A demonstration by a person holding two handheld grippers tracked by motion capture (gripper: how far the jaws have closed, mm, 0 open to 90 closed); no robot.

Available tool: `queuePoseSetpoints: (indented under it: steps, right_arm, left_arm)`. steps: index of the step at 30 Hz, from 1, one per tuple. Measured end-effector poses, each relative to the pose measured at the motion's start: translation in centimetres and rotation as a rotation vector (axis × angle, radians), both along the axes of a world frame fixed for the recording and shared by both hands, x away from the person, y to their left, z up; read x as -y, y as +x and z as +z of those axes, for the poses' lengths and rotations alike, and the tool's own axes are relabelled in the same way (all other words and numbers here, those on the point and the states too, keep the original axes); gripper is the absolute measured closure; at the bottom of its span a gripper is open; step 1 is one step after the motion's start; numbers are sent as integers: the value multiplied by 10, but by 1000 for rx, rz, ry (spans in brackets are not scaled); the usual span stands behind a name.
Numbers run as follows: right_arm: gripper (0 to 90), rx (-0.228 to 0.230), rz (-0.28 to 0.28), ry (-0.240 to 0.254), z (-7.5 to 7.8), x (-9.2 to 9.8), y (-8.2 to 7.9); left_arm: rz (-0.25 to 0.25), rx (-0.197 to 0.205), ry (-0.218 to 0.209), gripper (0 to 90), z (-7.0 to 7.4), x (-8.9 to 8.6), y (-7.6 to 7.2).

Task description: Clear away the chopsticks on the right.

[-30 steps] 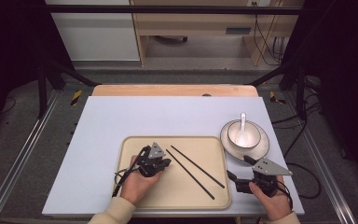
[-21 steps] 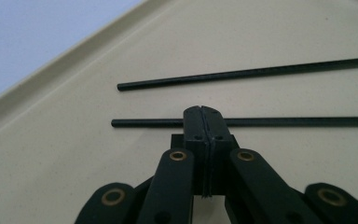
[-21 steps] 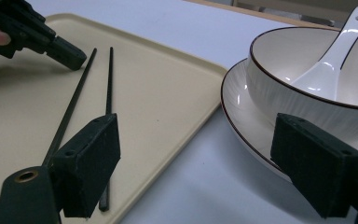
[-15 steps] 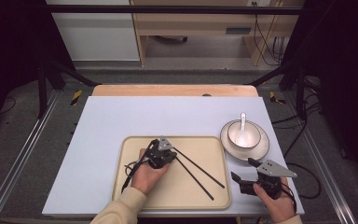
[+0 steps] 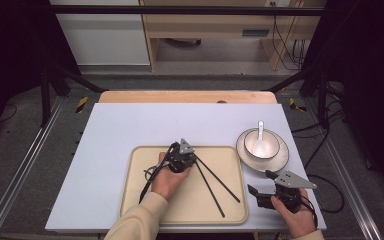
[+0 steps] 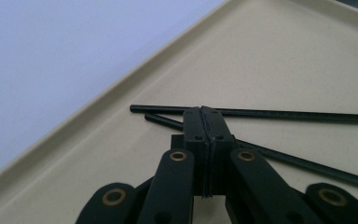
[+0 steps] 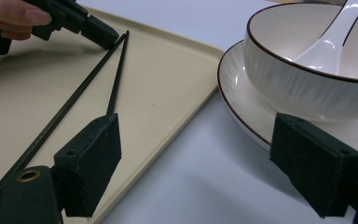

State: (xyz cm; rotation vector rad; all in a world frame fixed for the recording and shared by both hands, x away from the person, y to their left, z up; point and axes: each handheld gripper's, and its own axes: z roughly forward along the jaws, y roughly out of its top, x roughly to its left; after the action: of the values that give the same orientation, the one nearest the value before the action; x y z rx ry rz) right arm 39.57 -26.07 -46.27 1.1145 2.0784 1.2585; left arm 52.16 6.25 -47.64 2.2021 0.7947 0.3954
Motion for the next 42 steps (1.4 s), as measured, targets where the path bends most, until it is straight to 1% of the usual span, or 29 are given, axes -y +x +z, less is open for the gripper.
queuePoseSetpoints:
  steps: [3,4,7,12,14,16,18,20,23,24,25,27,28,29,30,32,34,36,38,40,41,42]
  right_arm:
    - [163,-4,0,1,0,0,0]
    - [163,-6,-2,-2,0,0,0]
    - [163,-11,-4,-3,-1,0,0]
    - [163,-19,-10,-4,-1,2,0]
    - [163,-23,-15,-9,-2,2,0]
    - [163,-27,-17,-10,-2,2,0]
    - [163,-30,-17,-12,-2,3,0]
    - [163,-32,-18,-13,-3,3,0]
    - [163,-42,-16,-11,-3,3,0]
    - [163,-40,-15,-17,-3,3,0]
    - [163,-43,-18,-18,-3,3,0]
    - [163,-44,-18,-19,-4,3,0]
    - [163,-45,-17,-18,-4,3,0]
    - [163,-45,-17,-19,-4,3,0]
    - [163,-46,-17,-20,-4,3,0]
    - [163,-48,-20,-19,-4,4,0]
    - [163,-47,-20,-19,-4,4,0]
    - [163,-47,-20,-19,-4,3,0]
    - [163,-48,-17,-19,-3,3,0]
    - [163,-49,-16,-21,-4,3,0]
    - [163,-48,-14,-22,-4,3,0]
    - [163,-49,-14,-22,-4,3,0]
  left_arm:
    - [-6,6,-1,893,0,6,4]
    - [-8,2,-2,894,0,9,5]
    - [-17,4,-5,894,-1,16,7]
    - [-46,7,-1,896,0,28,9]
    - [-54,1,-9,896,0,33,10]
    - [-64,1,-12,896,0,39,10]
    - [-77,3,-4,896,0,43,10]
    - [-83,4,-12,896,-1,49,9]
    - [-105,-1,-2,897,-1,56,9]
    - [-108,-2,-10,897,-2,59,8]
    - [-119,-3,-4,897,-1,61,7]
    - [-132,-2,-6,897,-1,65,5]
    - [-136,-5,-5,897,-1,66,3]
    - [-148,-5,11,897,0,65,3]
    - [-154,-6,15,897,1,65,1]
    - [-164,-15,14,897,4,62,-3]
    - [-193,-18,31,897,8,58,-9]
    - [-221,-22,35,897,10,55,-18]
    - [-256,-32,59,897,11,50,-28]
    - [-272,-45,64,897,11,46,-34]
    - [-275,-53,56,897,11,45,-36]
    - [-275,-80,17,897,11,43,-41]
